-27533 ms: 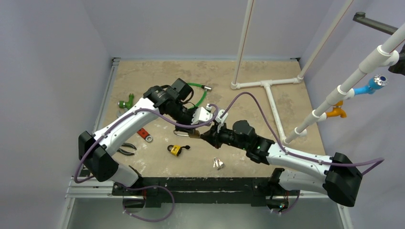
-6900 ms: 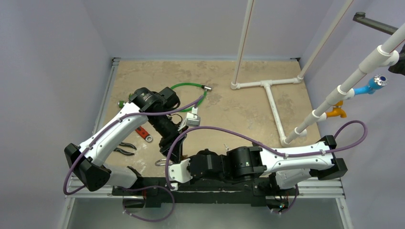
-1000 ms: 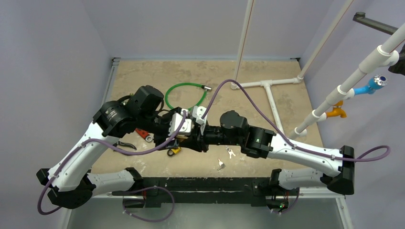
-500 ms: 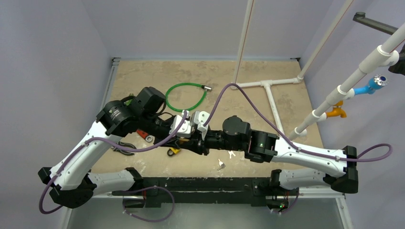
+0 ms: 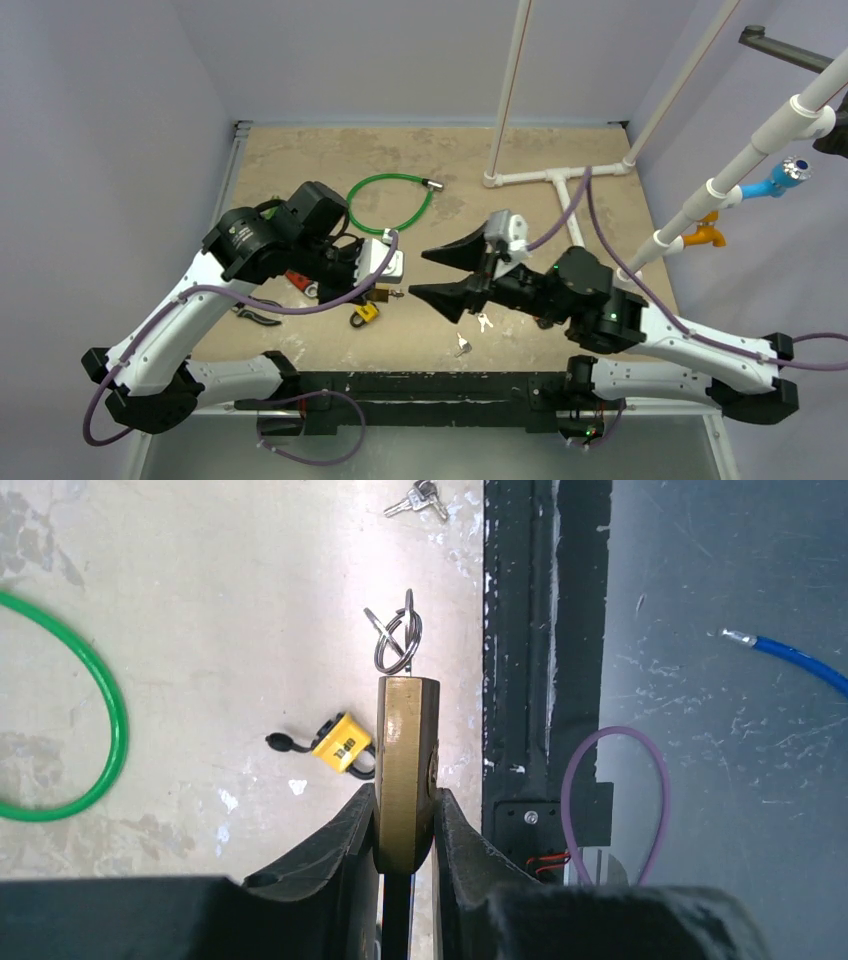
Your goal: Unlock with the key
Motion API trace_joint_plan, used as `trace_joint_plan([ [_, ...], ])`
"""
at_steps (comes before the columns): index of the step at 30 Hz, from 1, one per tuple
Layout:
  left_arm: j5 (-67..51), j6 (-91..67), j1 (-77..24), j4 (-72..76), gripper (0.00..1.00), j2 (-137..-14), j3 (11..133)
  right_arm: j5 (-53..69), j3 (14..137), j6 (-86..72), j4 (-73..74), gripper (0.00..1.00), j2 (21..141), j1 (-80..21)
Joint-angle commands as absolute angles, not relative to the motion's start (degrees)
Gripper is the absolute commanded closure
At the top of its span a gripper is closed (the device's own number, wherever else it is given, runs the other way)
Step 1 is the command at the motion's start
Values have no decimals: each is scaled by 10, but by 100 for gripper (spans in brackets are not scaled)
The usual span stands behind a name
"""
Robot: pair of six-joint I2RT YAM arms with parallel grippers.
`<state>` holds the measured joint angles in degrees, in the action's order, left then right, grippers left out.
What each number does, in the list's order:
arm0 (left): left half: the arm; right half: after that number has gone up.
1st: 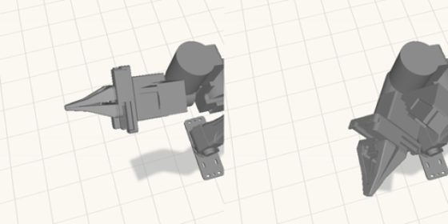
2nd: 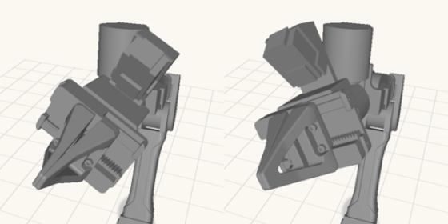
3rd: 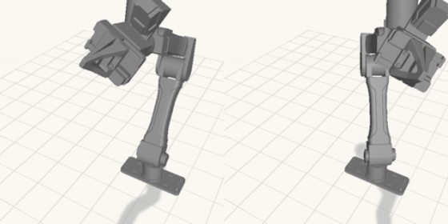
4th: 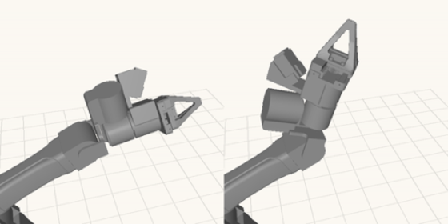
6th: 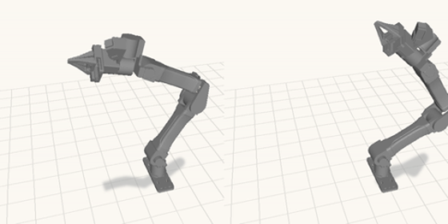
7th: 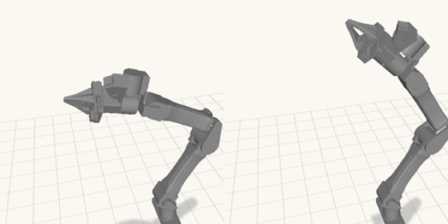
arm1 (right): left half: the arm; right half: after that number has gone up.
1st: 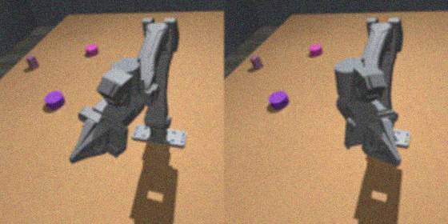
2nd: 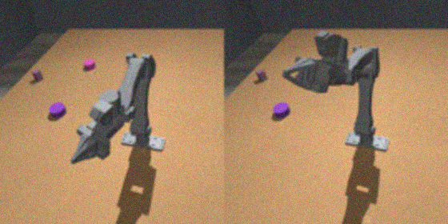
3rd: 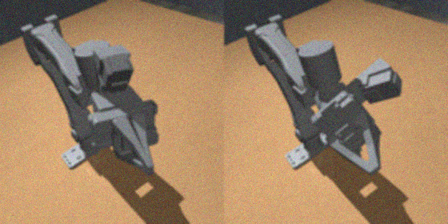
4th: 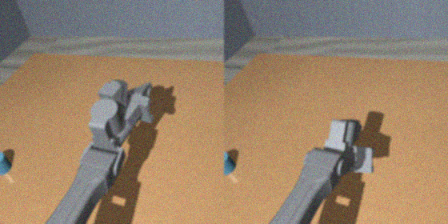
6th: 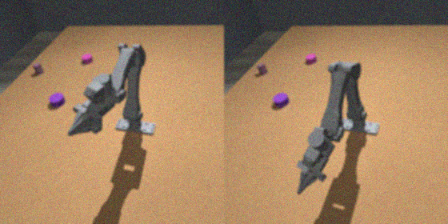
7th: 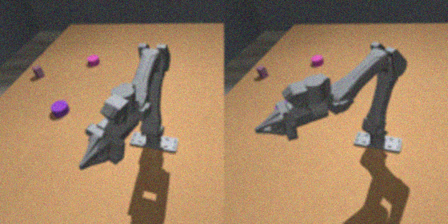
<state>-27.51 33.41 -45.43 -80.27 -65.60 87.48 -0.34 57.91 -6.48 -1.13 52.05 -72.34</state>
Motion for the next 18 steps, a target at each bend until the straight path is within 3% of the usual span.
trace_joint_plan([
  [1, -250, 322, -455, -804, 100, -657, 916, -58, 555, -88, -3, 42, 481, -724],
  [6, -263, 309, -456, -799, 100, -640, 932, -49, 531, -104, 9, 47, 489, -724],
  [11, -271, 306, -455, -814, 100, -641, 956, -53, 536, -119, 5, 59, 526, -724],
  [12, -274, 304, -455, -817, 100, -641, 960, -49, 529, -122, -21, 55, 532, -724],
  [14, -274, 292, -455, -817, 100, -644, 963, -42, 530, -124, -40, 37, 546, -724],
  [18, -276, 287, -455, -821, 100, -644, 952, -50, 544, -103, -50, 33, 564, -724],
])
